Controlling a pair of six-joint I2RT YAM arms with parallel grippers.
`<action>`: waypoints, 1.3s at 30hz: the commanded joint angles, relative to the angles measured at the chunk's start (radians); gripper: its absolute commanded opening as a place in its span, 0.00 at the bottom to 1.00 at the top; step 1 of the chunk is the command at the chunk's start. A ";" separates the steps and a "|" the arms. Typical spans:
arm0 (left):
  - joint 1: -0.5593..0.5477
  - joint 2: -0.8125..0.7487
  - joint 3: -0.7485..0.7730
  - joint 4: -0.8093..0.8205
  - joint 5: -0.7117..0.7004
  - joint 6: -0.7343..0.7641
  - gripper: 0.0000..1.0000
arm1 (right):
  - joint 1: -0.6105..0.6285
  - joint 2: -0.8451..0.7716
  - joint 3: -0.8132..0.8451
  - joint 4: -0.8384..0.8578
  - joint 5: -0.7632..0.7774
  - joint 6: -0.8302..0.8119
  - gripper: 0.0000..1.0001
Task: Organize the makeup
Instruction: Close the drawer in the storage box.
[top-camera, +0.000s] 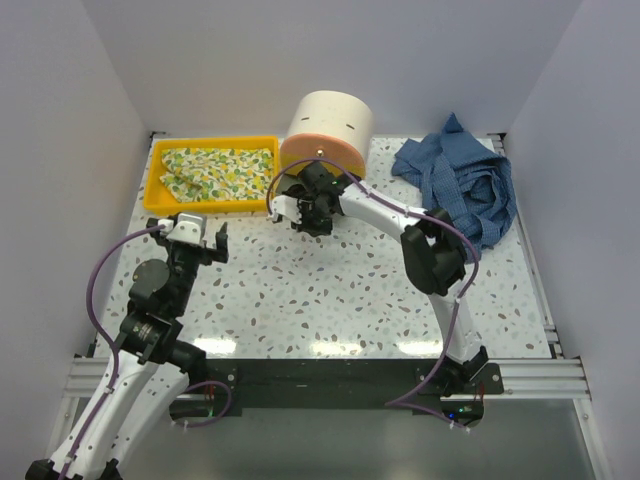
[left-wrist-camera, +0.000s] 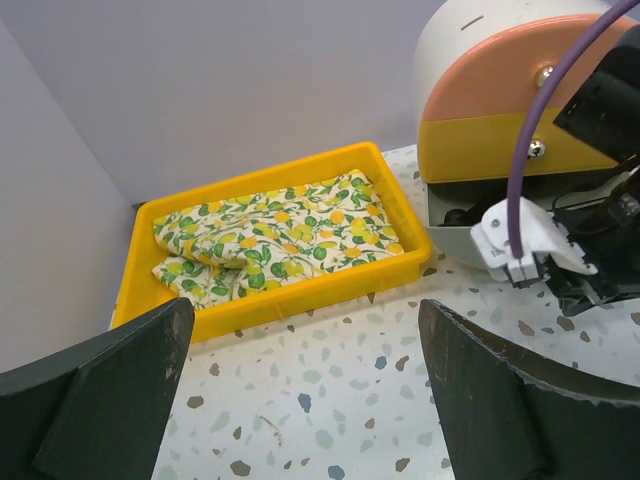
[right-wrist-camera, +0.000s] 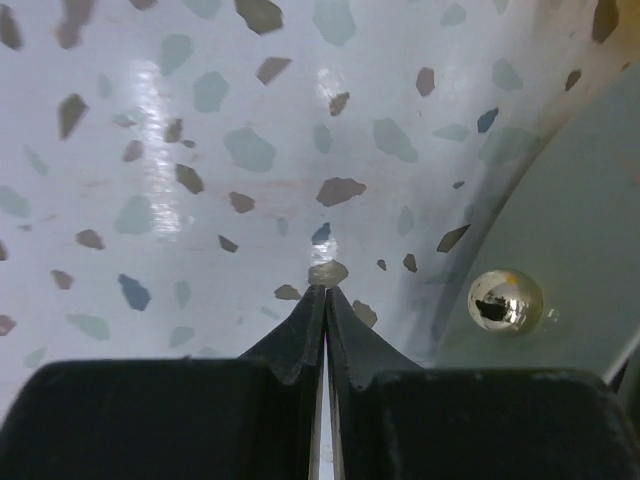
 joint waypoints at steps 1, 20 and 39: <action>0.005 -0.010 -0.007 0.050 0.000 -0.012 1.00 | 0.004 0.035 0.083 0.046 0.164 0.055 0.05; 0.005 -0.010 -0.006 0.050 0.000 -0.010 1.00 | -0.014 0.084 0.103 0.264 0.513 0.138 0.78; 0.005 -0.007 -0.006 0.052 0.002 -0.012 1.00 | -0.022 -0.101 -0.024 0.221 0.378 0.139 0.91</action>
